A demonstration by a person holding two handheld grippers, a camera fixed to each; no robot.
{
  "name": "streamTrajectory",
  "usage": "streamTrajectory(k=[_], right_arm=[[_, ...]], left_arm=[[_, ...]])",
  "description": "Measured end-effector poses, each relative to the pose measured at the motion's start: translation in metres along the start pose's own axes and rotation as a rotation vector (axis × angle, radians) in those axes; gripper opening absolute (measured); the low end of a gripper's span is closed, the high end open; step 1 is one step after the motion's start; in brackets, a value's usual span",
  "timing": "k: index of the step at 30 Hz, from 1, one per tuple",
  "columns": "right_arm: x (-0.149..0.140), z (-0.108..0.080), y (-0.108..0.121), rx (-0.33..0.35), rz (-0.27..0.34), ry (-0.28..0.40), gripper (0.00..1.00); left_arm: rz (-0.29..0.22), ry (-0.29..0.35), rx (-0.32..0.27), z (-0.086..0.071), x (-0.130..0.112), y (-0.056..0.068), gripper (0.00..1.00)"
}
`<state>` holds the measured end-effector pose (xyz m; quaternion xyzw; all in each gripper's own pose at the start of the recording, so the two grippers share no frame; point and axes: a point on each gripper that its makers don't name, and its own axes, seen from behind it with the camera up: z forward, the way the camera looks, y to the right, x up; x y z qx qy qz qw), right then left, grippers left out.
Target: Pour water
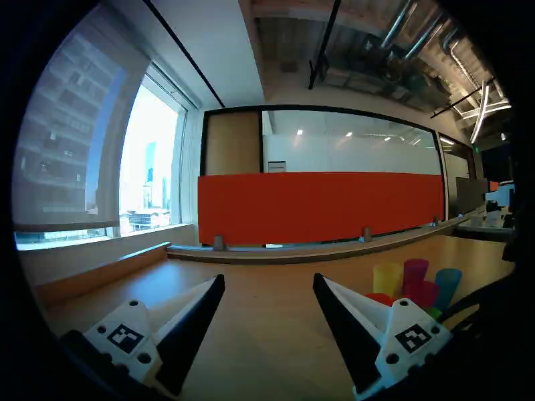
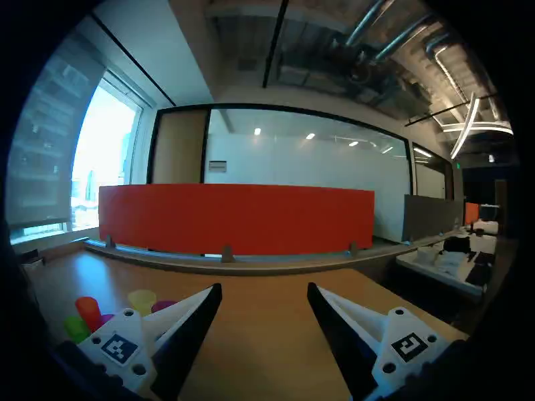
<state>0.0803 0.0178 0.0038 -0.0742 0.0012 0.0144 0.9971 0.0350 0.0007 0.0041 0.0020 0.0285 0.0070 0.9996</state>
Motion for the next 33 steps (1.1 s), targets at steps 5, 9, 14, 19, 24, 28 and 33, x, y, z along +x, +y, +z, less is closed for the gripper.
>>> streamTrajectory(k=[5, 9, 14, 19, 24, 28, 33], right_arm=[[-0.003, -0.001, 0.006, -0.011, -0.002, -0.008, 0.99], [-0.007, -0.001, 0.008, -0.014, -0.004, -0.014, 0.99], [-0.007, -0.004, 0.004, -0.004, -0.011, -0.017, 0.99], [-0.004, -0.005, 0.001, 0.002, -0.02, -0.014, 0.99], [-0.001, -0.004, 0.001, 0.0, -0.024, -0.012, 0.99], [0.0, -0.004, 0.001, 0.0, -0.022, -0.011, 0.99], [0.001, -0.003, 0.001, 0.0, -0.019, -0.007, 0.99]], left_arm=[[-0.005, -0.015, 0.006, 0.0, -0.01, -0.001, 0.98], [-0.004, -0.028, 0.005, -0.002, -0.018, 0.0, 0.98], [0.0, -0.041, 0.003, -0.004, -0.025, 0.002, 0.98], [-0.002, -0.054, 0.008, -0.005, -0.032, 0.002, 0.98], [-0.014, -0.062, 0.006, -0.004, -0.036, 0.001, 0.98], [-0.017, -0.06, 0.006, -0.004, -0.035, 0.0, 0.98], [-0.017, -0.057, 0.004, -0.006, -0.034, 0.001, 0.98]])
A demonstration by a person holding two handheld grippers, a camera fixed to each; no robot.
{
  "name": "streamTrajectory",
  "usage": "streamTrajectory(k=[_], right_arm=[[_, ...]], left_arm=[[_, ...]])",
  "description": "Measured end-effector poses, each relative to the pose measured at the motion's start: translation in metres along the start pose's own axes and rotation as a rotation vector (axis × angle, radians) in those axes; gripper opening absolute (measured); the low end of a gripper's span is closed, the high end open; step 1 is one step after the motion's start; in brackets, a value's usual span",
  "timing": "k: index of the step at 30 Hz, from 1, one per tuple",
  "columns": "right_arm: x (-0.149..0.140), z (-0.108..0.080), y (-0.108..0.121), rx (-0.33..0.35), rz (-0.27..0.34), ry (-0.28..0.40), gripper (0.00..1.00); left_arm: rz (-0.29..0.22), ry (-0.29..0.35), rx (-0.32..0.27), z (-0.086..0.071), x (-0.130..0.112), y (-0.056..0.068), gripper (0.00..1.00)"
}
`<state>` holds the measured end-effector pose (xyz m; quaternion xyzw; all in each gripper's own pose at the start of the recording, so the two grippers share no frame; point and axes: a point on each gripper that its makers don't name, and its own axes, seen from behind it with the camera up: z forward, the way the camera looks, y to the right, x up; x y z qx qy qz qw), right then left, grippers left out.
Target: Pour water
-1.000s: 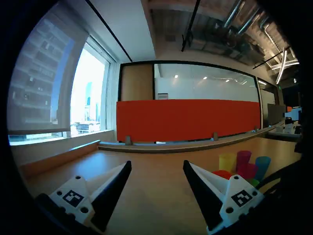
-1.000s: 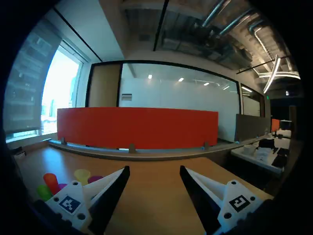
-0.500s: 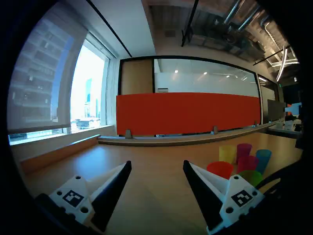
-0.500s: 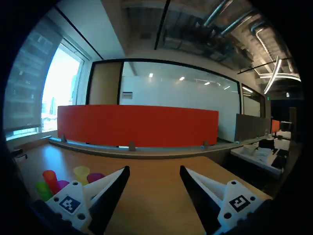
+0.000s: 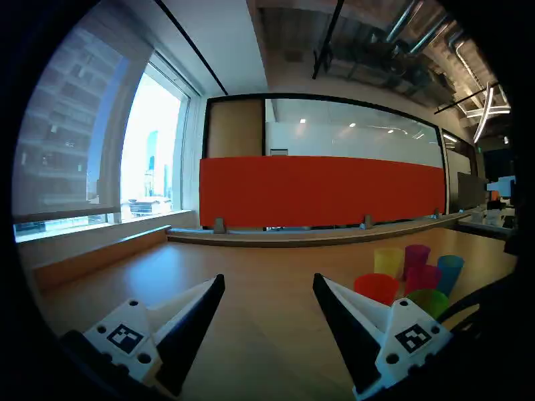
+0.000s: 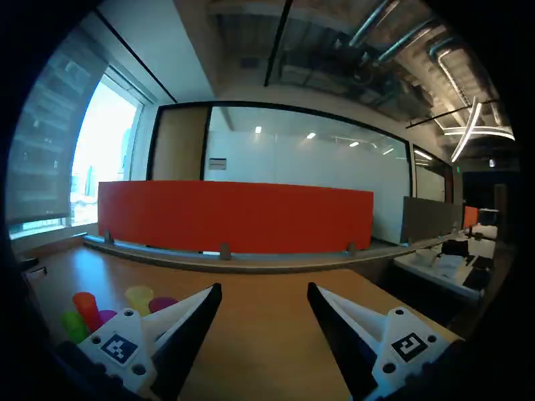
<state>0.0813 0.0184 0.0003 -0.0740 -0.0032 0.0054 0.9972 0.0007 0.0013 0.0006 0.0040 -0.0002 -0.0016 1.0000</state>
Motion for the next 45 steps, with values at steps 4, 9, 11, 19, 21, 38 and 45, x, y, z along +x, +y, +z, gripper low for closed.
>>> streamTrajectory(k=[4, 9, 11, 19, 21, 38, 45], right_arm=[[0.0, 0.0, 0.001, -0.001, -0.001, 0.001, 0.99], [-0.001, -0.001, 0.003, -0.003, -0.001, 0.002, 0.99], [-0.001, -0.003, 0.004, -0.005, 0.0, 0.005, 0.99], [-0.003, -0.007, 0.009, -0.011, 0.005, 0.017, 0.99], [-0.004, -0.008, 0.01, -0.01, 0.006, 0.023, 0.99], [-0.034, -0.003, 0.006, 0.041, 0.036, 0.076, 0.99], [-0.052, 0.001, -0.004, 0.083, 0.073, 0.09, 0.99]], left_arm=[[0.002, 0.0, -0.001, -0.001, 0.0, 0.001, 0.98], [0.002, 0.001, -0.004, -0.001, 0.0, 0.002, 0.98], [0.002, 0.001, -0.005, -0.001, 0.0, 0.002, 0.98], [0.002, 0.0, -0.006, -0.001, 0.0, 0.002, 0.98], [0.002, 0.0, -0.006, -0.001, -0.001, 0.002, 0.98], [0.003, 0.0, -0.006, -0.001, -0.001, 0.001, 0.99], [0.003, 0.0, -0.006, -0.001, -0.001, 0.001, 0.98]])
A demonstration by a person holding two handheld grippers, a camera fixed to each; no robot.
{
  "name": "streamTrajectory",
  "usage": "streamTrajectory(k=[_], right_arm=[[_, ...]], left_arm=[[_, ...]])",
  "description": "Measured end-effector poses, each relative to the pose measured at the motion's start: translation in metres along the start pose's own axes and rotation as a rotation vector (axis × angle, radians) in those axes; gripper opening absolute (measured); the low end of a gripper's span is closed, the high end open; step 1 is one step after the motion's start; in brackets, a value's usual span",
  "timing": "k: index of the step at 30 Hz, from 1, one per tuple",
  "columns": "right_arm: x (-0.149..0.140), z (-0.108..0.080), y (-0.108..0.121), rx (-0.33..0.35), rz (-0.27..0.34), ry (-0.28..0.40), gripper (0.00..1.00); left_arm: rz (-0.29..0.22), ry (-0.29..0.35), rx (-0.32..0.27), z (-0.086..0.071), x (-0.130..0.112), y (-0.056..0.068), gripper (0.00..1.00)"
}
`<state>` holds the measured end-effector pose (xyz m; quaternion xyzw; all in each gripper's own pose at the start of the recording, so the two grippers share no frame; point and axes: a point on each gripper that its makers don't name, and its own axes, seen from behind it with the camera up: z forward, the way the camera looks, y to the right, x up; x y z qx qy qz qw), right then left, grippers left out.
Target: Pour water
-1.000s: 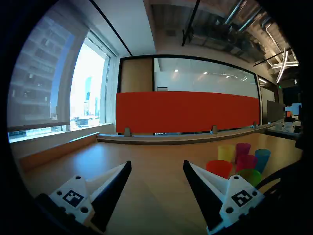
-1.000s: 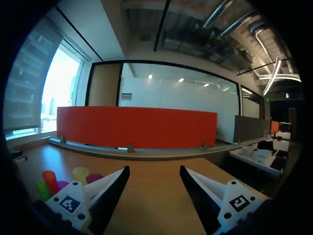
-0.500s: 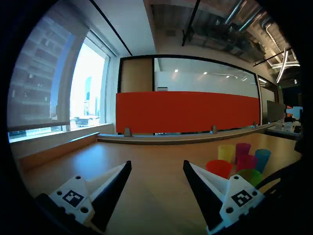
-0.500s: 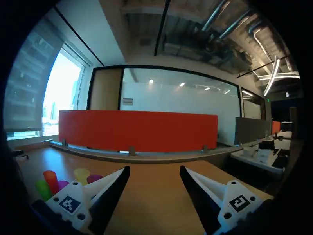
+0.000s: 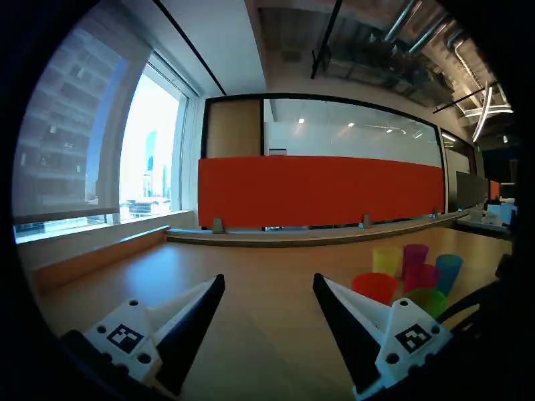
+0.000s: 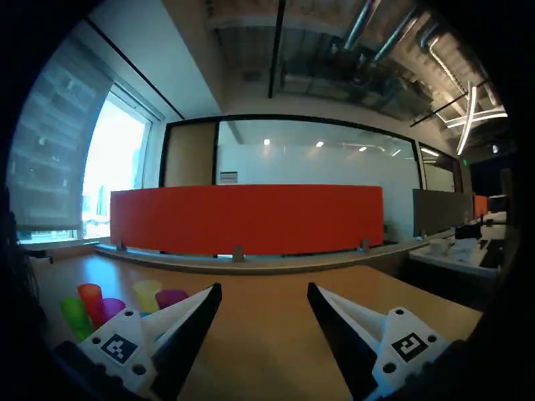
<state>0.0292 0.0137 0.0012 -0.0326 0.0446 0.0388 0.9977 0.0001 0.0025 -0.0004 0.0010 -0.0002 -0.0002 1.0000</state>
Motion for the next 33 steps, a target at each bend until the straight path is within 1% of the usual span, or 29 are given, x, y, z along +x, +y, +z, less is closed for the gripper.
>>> streamTrajectory(k=[5, 6, 14, 29, 33], right_arm=[[-0.011, 0.001, -0.001, 0.01, 0.043, 0.003, 0.99], [-0.013, 0.001, 0.001, 0.008, 0.043, 0.002, 0.99], [-0.023, 0.003, 0.006, -0.007, 0.023, -0.007, 0.99], [-0.03, 0.0, 0.002, -0.001, -0.003, -0.022, 0.99], [-0.032, 0.0, -0.001, 0.001, -0.019, -0.031, 0.99]], left_arm=[[0.0, 0.0, 0.0, 0.0, 0.0, 0.0, 0.98], [0.0, 0.0, 0.0, 0.0, 0.0, 0.0, 0.98], [0.0, 0.0, 0.0, 0.0, 0.0, 0.0, 0.98], [0.0, 0.0, 0.0, 0.0, 0.0, 0.0, 0.98], [0.0, 0.0, 0.0, 0.0, 0.0, 0.0, 0.98]])
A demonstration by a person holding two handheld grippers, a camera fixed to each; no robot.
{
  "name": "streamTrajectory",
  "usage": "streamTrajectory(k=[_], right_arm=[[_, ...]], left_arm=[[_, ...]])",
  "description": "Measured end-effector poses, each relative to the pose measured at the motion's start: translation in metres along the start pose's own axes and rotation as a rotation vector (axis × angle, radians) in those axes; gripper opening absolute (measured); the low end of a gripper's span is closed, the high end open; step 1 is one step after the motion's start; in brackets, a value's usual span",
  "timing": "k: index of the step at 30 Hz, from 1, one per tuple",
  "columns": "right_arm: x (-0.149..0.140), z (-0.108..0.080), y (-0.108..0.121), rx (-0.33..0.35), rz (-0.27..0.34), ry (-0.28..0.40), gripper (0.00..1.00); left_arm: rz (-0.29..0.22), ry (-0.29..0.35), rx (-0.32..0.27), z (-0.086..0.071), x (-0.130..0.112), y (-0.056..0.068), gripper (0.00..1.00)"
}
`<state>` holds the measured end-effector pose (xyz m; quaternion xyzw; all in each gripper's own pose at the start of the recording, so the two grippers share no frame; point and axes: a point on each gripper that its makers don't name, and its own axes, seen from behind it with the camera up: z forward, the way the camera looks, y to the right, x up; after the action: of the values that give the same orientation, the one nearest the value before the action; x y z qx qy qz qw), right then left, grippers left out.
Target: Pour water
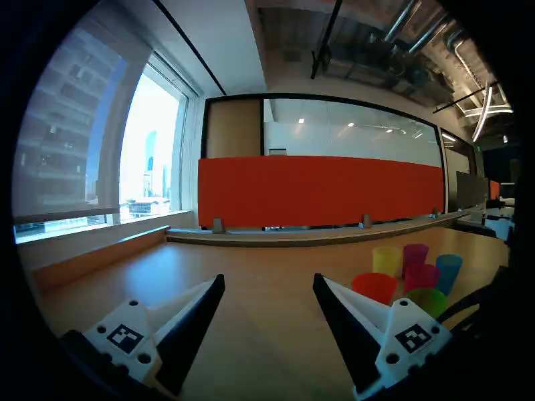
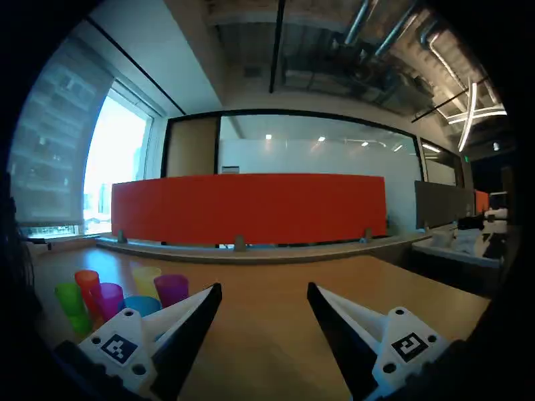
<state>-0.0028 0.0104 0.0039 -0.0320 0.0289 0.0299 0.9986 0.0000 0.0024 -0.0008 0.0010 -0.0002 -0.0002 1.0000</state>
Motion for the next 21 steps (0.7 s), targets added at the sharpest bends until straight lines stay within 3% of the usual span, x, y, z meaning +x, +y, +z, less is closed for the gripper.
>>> streamTrajectory(k=[8, 21], right_arm=[[-0.009, 0.0015, -0.0036, -0.004, -0.01, -0.035, 0.99], [-0.0093, -0.0012, -0.0021, 0.003, -0.01, -0.037, 0.99]], left_arm=[[0.0, 0.0, 0.0, 0.0001, -0.0001, 0.0, 0.98], [0.0, 0.0, 0.0, 0.0001, -0.0002, 0.0, 0.98]])
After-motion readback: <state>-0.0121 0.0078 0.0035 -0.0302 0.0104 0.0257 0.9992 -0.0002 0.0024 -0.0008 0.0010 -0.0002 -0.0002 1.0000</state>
